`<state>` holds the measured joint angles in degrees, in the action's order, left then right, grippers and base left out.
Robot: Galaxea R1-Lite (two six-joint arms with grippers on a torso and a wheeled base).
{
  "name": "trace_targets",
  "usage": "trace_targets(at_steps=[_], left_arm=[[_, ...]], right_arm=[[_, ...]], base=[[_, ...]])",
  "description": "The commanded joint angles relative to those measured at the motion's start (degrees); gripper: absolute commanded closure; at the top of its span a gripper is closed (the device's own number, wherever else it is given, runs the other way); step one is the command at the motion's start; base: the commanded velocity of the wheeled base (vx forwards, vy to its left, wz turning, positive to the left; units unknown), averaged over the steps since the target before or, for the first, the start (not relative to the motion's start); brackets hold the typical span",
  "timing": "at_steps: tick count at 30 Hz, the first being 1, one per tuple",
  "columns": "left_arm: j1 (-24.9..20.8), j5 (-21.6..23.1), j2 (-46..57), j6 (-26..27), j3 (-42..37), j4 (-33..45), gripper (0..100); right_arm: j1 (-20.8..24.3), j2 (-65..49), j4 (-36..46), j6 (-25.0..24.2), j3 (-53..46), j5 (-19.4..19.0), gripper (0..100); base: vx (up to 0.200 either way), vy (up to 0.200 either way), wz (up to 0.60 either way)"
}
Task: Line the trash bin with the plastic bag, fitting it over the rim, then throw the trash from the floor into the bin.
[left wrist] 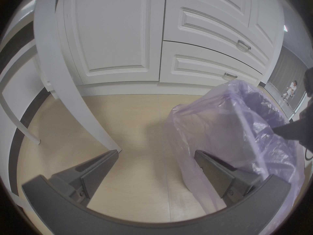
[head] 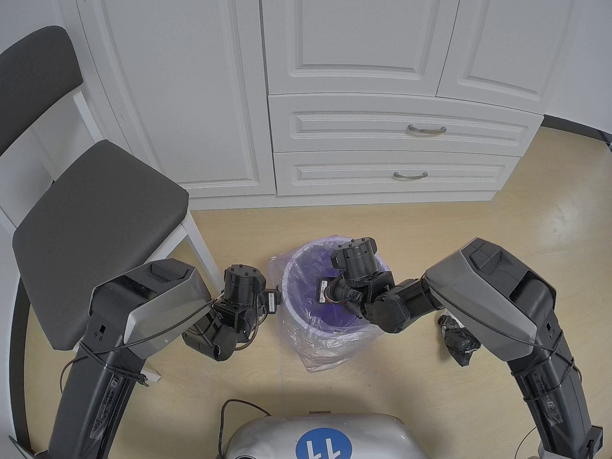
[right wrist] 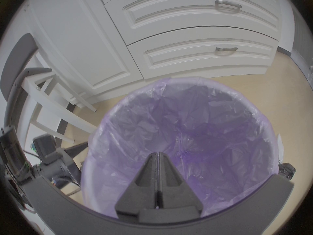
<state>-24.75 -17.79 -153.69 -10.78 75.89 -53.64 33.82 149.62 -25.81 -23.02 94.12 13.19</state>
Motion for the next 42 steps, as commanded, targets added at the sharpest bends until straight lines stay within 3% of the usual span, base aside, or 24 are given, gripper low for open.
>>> trace_targets(at_steps=[1,11,17,23,26,29,34,38,39,42], left_arm=[[-0.3,-0.1,-1.8,-0.6,2.9,0.8,0],[-0.8,-1.8,-1.2,0.1,0.0,-0.1,0],[-0.9,-2.0,-1.0,0.1,-0.5,-0.1,0],[-1.5,-2.2,-0.5,0.0,-1.9,-0.3,0],[-1.0,-2.2,4.4,0.1,-7.9,-4.4,0],[-1.0,-1.0,11.9,1.4,-18.8,-9.6,0],[-1.2,4.7,22.4,7.1,-31.9,-14.5,0],[-2.1,7.5,28.4,8.4,-38.0,-16.4,0],[-4.1,7.6,32.0,8.3,-42.3,-19.2,0],[-5.7,8.2,39.5,8.7,-49.5,-23.7,0]], right_arm=[[-1.0,1.1,2.1,1.0,1.1,0.1,100],[-2.1,-3.1,13.5,6.5,-2.6,-0.3,100],[-2.6,-5.7,13.2,11.5,-8.0,-0.6,100],[-2.7,-7.8,8.2,11.2,-10.2,-3.4,100],[-2.7,-13.5,5.8,11.1,-16.0,-4.6,100],[-2.7,-20.7,5.2,11.4,-22.8,-9.3,100],[-3.1,-34.2,2.3,12.1,-34.5,-12.5,100],[-4.3,-42.9,0.8,15.7,-43.6,-13.4,100],[-5.5,-46.9,0.5,18.6,-48.8,-15.7,100],[-7.1,-52.1,-1.1,21.0,-56.2,-18.1,100]], base=[[0.000,0.000,0.00],[0.000,0.000,0.00],[0.000,0.000,0.00],[0.000,0.000,0.00],[0.000,0.000,0.00],[0.000,0.000,0.00],[0.000,0.000,0.00],[0.000,0.000,0.00],[0.000,0.000,0.00],[0.000,0.000,0.00]])
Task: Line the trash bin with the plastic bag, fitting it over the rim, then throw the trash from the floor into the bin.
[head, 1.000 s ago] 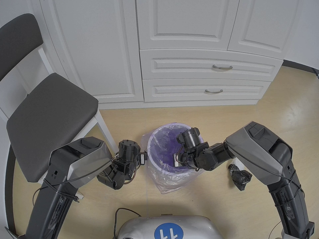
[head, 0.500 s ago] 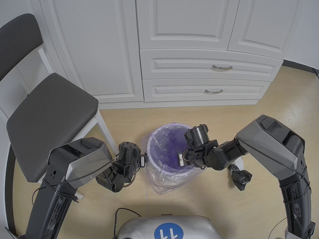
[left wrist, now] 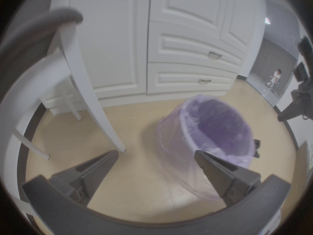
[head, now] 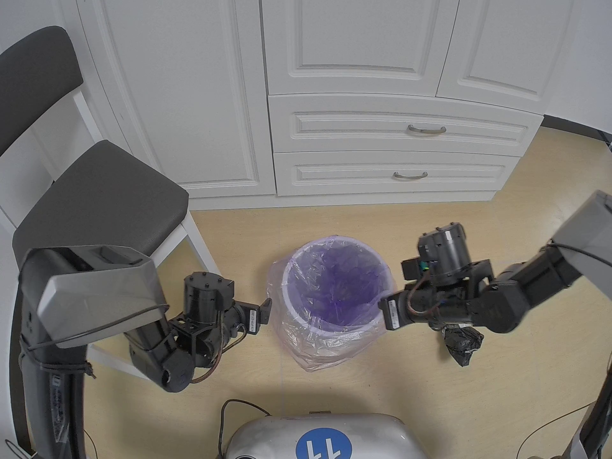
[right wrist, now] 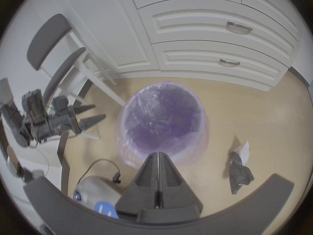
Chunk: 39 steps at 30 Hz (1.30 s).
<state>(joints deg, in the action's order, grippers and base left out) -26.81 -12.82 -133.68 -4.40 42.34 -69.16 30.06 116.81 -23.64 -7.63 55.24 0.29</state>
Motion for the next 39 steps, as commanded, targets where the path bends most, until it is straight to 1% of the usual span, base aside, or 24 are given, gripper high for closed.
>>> trace_targets(at_steps=[1,3,4,7,8,10,14,15,16,18,20,22,23,26,27,28,30,31,32,34,35,37,38,39], left_arm=[[-3.9,3.4,21.0,2.5,-16.9,-8.4,0],[-4.2,4.7,27.8,3.5,-19.5,-8.0,0],[-4.1,5.4,30.4,3.6,-20.1,-7.7,0],[-3.2,6.8,36.9,3.5,-21.1,-5.8,0],[-2.6,7.0,39.3,3.5,-21.5,-4.1,0],[-2.5,7.2,43.4,3.4,-23.0,-1.9,0],[-4.1,7.3,57.0,3.4,-29.2,1.9,0],[-4.2,7.3,57.3,3.4,-29.2,2.1,0],[-4.7,7.2,62.3,3.3,-30.2,4.6,0],[-4.1,6.8,66.4,3.2,-30.2,8.8,0],[-2.3,6.6,70.6,3.2,-30.3,13.7,0],[-0.1,6.9,74.2,3.2,-30.2,18.0,0],[1.5,7.3,76.8,3.2,-29.5,21.6,0],[3.2,7.2,80.5,3.2,-27.3,27.8,0],[3.3,7.2,80.8,3.2,-27.1,28.3,0],[3.9,7.1,81.9,3.2,-26.3,30.3,0],[4.6,6.5,82.2,3.4,-25.3,31.2,0],[4.7,6.5,82.2,3.4,-25.3,31.2,0],[5.7,6.1,82.2,3.7,-24.4,31.1,0],[7.2,5.5,82.4,4.2,-23.7,30.9,0],[8.4,5.0,82.7,4.9,-23.4,31.0,0],[10.8,4.1,83.4,6.7,-22.7,31.1,0],[11.4,4.1,83.5,7.0,-22.5,31.1,0],[11.4,4.1,83.5,7.0,-22.5,31.1,0]], right_arm=[[-3.6,-20.4,-3.9,5.5,-18.4,-5.1,100],[-5.1,-25.4,-6.2,5.8,-23.7,-5.0,100],[-6.1,-28.3,-6.9,5.9,-25.7,-5.0,0],[-7.5,-34.6,-6.1,5.5,-27.8,-4.9,0],[-8.8,-36.0,-6.1,5.5,-29.0,-4.9,0],[-12.3,-37.2,-6.2,5.9,-30.8,-5.0,0],[-20.3,-36.9,-6.2,8.6,-32.5,-5.5,0],[-20.6,-36.8,-6.3,8.7,-32.5,-5.5,0],[-23.5,-35.8,-6.3,10.7,-33.0,-5.3,0],[-25.4,-34.4,-6.4,13.9,-33.7,-5.3,0],[-28.3,-32.9,-6.2,16.2,-33.7,-5.5,0],[-30.2,-29.9,-6.2,16.9,-33.3,-5.5,0],[-31.5,-26.9,-6.5,16.9,-32.6,-5.5,0],[-34.8,-19.2,-6.1,16.7,-29.2,-5.6,0],[-35.2,-18.2,-6.1,16.7,-28.9,-5.6,0],[-36.2,-12.2,-6.2,16.2,-26.6,-5.7,0],[-36.5,-6.2,-6.4,14.3,-23.7,-5.7,0],[-36.5,-5.8,-6.4,14.0,-23.4,-5.7,0],[-36.4,-1.0,-6.7,11.2,-20.3,-5.7,0],[-35.8,2.7,-7.0,7.8,-17.6,-5.9,0],[-35.5,3.8,-7.1,6.0,-16.8,-6.8,0],[-34.9,4.0,-7.2,3.3,-16.3,-10.2,0],[-34.9,3.8,-7.3,3.0,-16.3,-11.1,0],[-34.9,3.8,-7.3,3.0,-16.3,-11.1,0]], base=[[0.000,0.000,0.00],[0.000,0.000,0.00],[0.000,0.000,0.00],[0.000,0.000,0.00],[0.000,0.000,0.00],[0.000,0.000,0.00],[0.000,0.000,0.00],[0.000,0.000,0.00],[0.000,0.000,0.00],[0.000,0.000,0.00],[0.000,0.000,0.00],[0.000,0.000,0.00],[0.000,0.000,0.00],[0.000,0.000,0.00],[0.000,0.000,0.00],[0.000,0.000,0.00],[0.000,0.000,0.00],[0.000,0.000,0.00],[0.000,0.000,0.00],[0.000,0.000,0.00],[0.000,0.000,0.00],[0.000,0.000,0.00],[0.000,0.000,0.00],[0.000,0.000,0.00]])
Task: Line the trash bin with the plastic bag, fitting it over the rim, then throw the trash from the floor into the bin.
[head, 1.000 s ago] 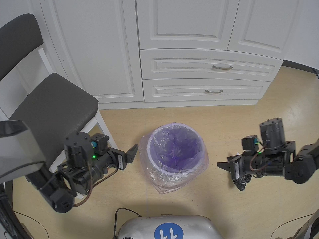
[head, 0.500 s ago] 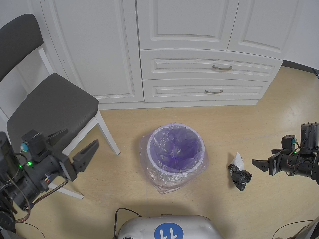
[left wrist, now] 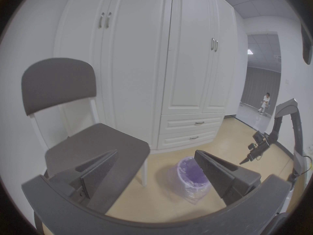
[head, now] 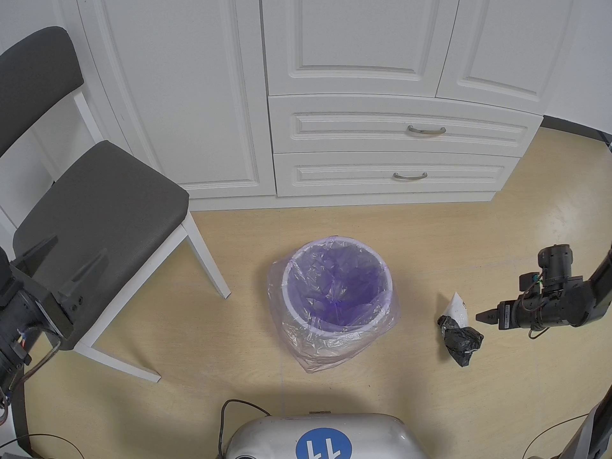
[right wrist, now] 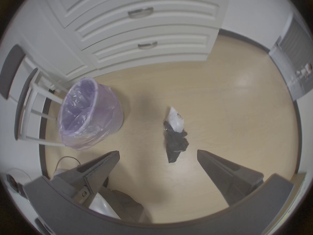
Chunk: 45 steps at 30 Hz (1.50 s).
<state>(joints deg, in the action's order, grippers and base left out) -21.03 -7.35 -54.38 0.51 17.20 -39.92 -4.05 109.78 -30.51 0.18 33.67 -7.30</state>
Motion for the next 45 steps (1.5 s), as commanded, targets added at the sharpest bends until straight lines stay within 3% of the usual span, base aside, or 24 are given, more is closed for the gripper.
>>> trace_targets(at_steps=[1,8,13,23,26,27,29,32,35,38,43,45], left_arm=[[9.0,-1.4,5.0,3.8,3.5,1.6,0],[12.7,-1.6,6.5,8.5,4.5,2.0,0],[14.0,-1.7,6.7,10.1,4.6,2.0,0],[13.2,-1.4,7.1,12.8,2.0,2.7,0],[11.4,-1.4,7.4,13.3,-0.2,3.4,0],[8.6,-1.4,7.4,13.7,-1.6,3.6,0],[5.9,-1.5,7.1,14.0,-2.1,4.2,0],[4.2,-1.7,4.3,14.9,-0.1,5.3,0],[4.5,-3.2,2.8,16.8,2.0,5.9,0],[8.3,-7.9,4.6,19.0,1.8,6.1,0],[14.4,-7.6,7.5,19.4,3.3,10.7,0],[19.3,-5.9,6.6,19.7,4.6,11.7,0]], right_arm=[[-0.7,6.8,-0.3,-5.2,4.5,-5.2,0],[1.5,-11.3,2.0,-3.9,-0.3,-4.6,0],[5.3,-26.9,14.4,-2.5,-0.2,1.5,0],[4.8,-39.1,22.7,1.0,1.7,3.1,0],[4.7,-42.3,28.8,4.8,2.2,7.6,0],[4.6,-42.9,30.8,7.6,2.3,11.3,0],[4.5,-42.7,30.6,10.4,2.1,13.3,0],[4.9,-40.5,30.3,14.7,2.1,11.9,0],[5.4,-34.5,27.4,19.2,3.3,7.8,0],[5.8,-23.6,20.1,21.5,7.2,6.2,0],[6.0,-8.6,12.8,21.3,13.7,4.1,0],[5.9,1.3,10.7,19.9,18.3,-1.0,0]], base=[[0.000,0.000,0.00],[0.000,0.000,0.00],[0.000,0.000,0.00],[0.000,0.000,0.00],[0.000,0.000,0.00],[0.000,0.000,0.00],[0.000,0.000,0.00],[0.000,0.000,0.00],[0.000,0.000,0.00],[0.000,0.000,0.00],[0.000,0.000,0.00],[0.000,0.000,0.00]])
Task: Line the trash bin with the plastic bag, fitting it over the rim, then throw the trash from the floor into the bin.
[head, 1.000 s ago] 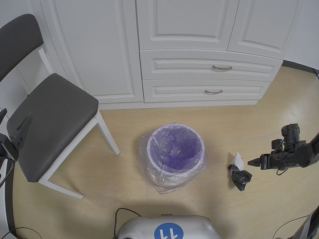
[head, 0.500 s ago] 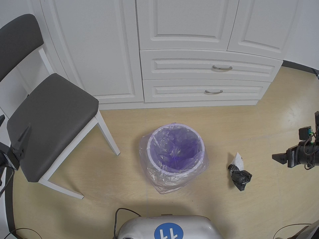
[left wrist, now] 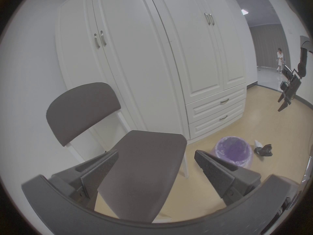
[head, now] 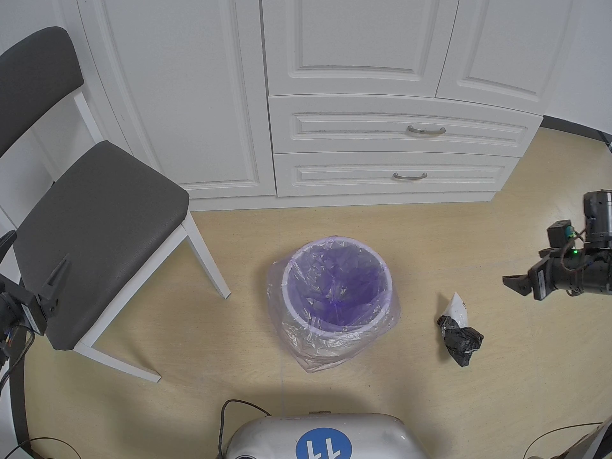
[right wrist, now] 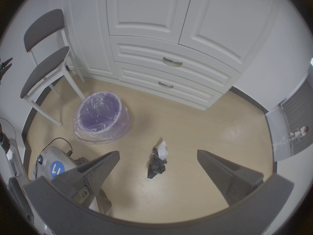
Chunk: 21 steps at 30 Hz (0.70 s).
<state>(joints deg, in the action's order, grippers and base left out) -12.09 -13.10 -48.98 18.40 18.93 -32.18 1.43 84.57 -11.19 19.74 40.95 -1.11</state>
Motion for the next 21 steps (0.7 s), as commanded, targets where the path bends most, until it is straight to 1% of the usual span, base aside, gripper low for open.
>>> trace_targets(at_steps=[1,2,3,5,6,7,9,10,12,15,17,21], left_arm=[[11.6,1.0,0.7,1.8,3.1,3.9,0],[13.4,3.4,-0.4,1.5,3.9,3.6,0],[15.2,5.5,-1.2,1.2,5.1,4.1,0],[18.7,7.7,-2.3,1.3,7.1,4.5,0],[18.7,7.7,-2.3,1.3,7.1,4.5,0],[21.2,8.5,-3.5,1.6,8.4,4.4,0],[22.6,8.4,-4.0,1.7,8.9,4.0,0],[22.7,8.4,-3.9,1.7,9.0,3.9,0],[22.7,8.4,-3.5,1.7,9.1,3.8,0],[22.6,8.4,-2.9,1.7,8.4,3.7,0],[22.0,8.4,-2.0,1.7,7.8,3.9,0],[21.4,8.4,0.0,1.6,5.9,3.9,0]], right_arm=[[0.5,28.7,-8.8,-0.2,12.0,-8.6,0],[0.5,32.9,-8.8,-0.9,15.4,-10.8,0],[0.8,37.1,-8.5,-1.6,19.3,-12.2,0],[1.2,44.0,-7.8,-2.6,26.2,-12.5,0],[1.2,44.0,-7.8,-2.6,26.2,-12.5,0],[1.4,50.4,-6.7,-3.8,32.9,-12.6,0],[1.9,55.5,-4.3,-6.3,38.4,-13.1,0],[2.4,57.0,-3.1,-7.4,39.9,-13.1,0],[3.5,61.2,-0.9,-11.5,44.0,-13.9,0],[5.0,65.8,-1.3,-16.9,47.2,-17.3,0],[5.5,66.6,-1.2,-18.5,48.9,-17.6,0],[6.6,66.5,-0.9,-19.6,49.0,-17.7,0]], base=[[0.000,0.000,0.00],[0.000,0.000,0.00],[0.000,0.000,0.00],[0.000,0.000,0.00],[0.000,0.000,0.00],[0.000,0.000,0.00],[0.000,0.000,0.00],[0.000,0.000,0.00],[0.000,0.000,0.00],[0.000,0.000,0.00],[0.000,0.000,0.00],[0.000,0.000,0.00]])
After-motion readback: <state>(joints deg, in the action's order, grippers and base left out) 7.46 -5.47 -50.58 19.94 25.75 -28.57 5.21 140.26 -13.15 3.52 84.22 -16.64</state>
